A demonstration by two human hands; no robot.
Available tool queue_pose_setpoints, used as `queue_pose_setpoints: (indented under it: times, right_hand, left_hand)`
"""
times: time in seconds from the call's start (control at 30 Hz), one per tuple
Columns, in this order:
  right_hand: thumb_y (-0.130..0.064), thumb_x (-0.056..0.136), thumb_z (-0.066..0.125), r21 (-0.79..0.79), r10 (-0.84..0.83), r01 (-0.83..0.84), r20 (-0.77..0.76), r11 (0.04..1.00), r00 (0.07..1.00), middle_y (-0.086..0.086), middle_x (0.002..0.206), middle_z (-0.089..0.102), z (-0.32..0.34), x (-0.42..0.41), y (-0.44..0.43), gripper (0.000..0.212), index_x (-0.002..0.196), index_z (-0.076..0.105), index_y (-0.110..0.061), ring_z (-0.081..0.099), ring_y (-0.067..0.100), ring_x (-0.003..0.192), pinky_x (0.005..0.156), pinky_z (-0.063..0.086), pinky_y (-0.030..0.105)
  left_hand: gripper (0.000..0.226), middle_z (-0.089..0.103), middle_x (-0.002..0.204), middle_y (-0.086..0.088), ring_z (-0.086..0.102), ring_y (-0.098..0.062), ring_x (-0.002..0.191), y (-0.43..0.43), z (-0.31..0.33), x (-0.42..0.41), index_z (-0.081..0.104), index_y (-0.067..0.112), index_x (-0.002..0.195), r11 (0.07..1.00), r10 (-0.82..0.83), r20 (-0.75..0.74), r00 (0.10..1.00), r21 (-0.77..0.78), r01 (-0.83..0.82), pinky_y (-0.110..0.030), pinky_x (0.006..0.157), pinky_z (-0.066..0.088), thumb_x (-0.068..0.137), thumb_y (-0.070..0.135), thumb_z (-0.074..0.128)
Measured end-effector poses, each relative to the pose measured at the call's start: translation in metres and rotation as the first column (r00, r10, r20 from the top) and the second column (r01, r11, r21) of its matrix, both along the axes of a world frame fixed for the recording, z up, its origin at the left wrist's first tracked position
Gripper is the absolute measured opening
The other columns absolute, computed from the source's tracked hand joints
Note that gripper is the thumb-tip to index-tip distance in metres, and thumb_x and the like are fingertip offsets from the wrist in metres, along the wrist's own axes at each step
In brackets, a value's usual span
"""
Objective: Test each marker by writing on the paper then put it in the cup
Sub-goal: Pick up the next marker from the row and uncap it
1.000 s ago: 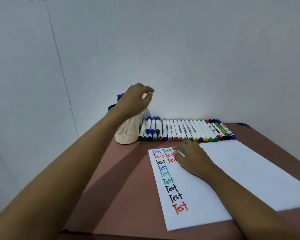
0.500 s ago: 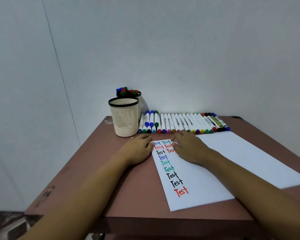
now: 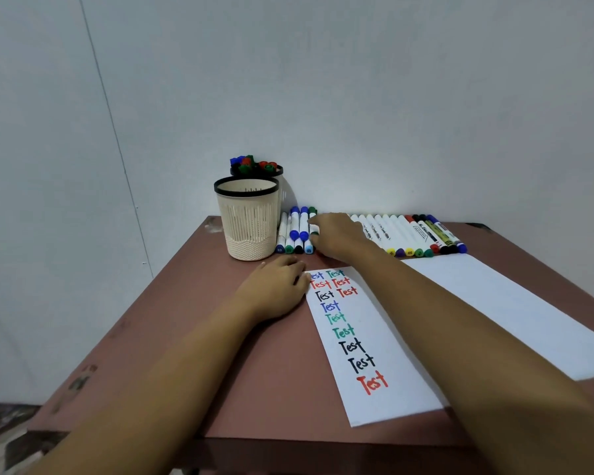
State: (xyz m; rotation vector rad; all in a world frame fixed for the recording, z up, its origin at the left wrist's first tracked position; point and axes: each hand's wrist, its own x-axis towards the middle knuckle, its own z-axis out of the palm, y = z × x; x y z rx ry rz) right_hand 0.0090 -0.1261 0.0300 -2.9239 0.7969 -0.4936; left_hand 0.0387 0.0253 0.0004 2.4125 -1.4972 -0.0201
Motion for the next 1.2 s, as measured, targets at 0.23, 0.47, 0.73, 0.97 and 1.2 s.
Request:
queue_pose_setpoints:
  times: [0.23, 0.47, 0.73, 0.97, 1.2]
  right_hand:
    - [-0.015, 0.092, 0.049, -0.080, -0.017, 0.020, 0.047, 0.997, 0.999, 0.008, 0.120, 0.062, -0.015, 0.013, -0.010, 0.030, 0.120, 0.061, -0.018, 0.055, 0.027, 0.112, 0.090, 0.042, 0.038]
    - [-0.012, 0.092, 0.047, 0.125, -0.002, -0.053, 0.403, 0.991, 0.915, 0.016, 0.107, 0.069, -0.005, -0.018, 0.000, 0.030, 0.114, 0.066, -0.004, 0.061, 0.030, 0.099, 0.085, 0.048, 0.037]
    - [-0.002, 0.088, 0.052, 0.545, -0.200, -0.300, 0.678, 0.783, 0.707, 0.002, 0.081, 0.067, 0.014, -0.091, 0.015, 0.025, 0.107, 0.068, -0.006, 0.065, 0.019, 0.077, 0.077, 0.057, 0.033]
    - [0.005, 0.087, 0.052, 0.582, -0.176, -0.433, 0.713, 0.688, 0.679, 0.000, 0.079, 0.065, 0.002, -0.137, 0.032, 0.030, 0.075, 0.066, -0.018, 0.059, 0.013, 0.071, 0.070, 0.053, 0.023]
    - [0.005, 0.090, 0.050, 0.657, -0.277, -0.587, 0.743, 0.472, 0.609, 0.007, 0.094, 0.065, -0.001, -0.131, 0.033, 0.027, 0.097, 0.062, -0.018, 0.063, 0.015, 0.080, 0.067, 0.053, 0.021]
  left_hand:
    - [0.044, 0.035, 0.146, -0.005, 0.033, -0.017, 0.133, -0.001, -0.001, 0.002, 0.044, 0.012, 0.136, 1.000, 0.001, -0.004, 1.000, 0.012, -0.001, -0.038, 0.113, 0.023, 0.100, 0.032, 0.029]
    - [0.041, 0.040, 0.143, -0.005, 0.036, -0.017, 0.131, 0.000, 0.000, 0.003, 0.046, 0.014, 0.134, 0.999, -0.005, -0.042, 0.999, -0.034, 0.003, -0.032, 0.110, 0.027, 0.100, 0.032, 0.032]
    - [0.054, 0.036, 0.140, -0.009, 0.035, -0.019, 0.128, 0.003, 0.004, -0.002, 0.028, 0.014, 0.145, 0.883, -0.005, -0.082, 0.997, -0.469, -0.035, -0.021, 0.101, 0.026, 0.096, 0.024, 0.047]
    - [0.057, 0.046, 0.130, -0.010, 0.043, -0.024, 0.119, 0.000, 0.003, -0.010, 0.036, 0.012, 0.141, 0.898, -0.112, 0.147, 0.983, -0.408, 0.163, -0.029, 0.101, 0.031, 0.091, 0.030, 0.056]
    - [0.023, 0.058, 0.086, 0.000, 0.045, -0.016, 0.070, 0.000, 0.007, -0.017, 0.053, 0.008, 0.109, 0.892, -0.119, 0.157, 0.980, -0.416, 0.175, -0.028, 0.062, 0.034, 0.092, 0.024, 0.055]
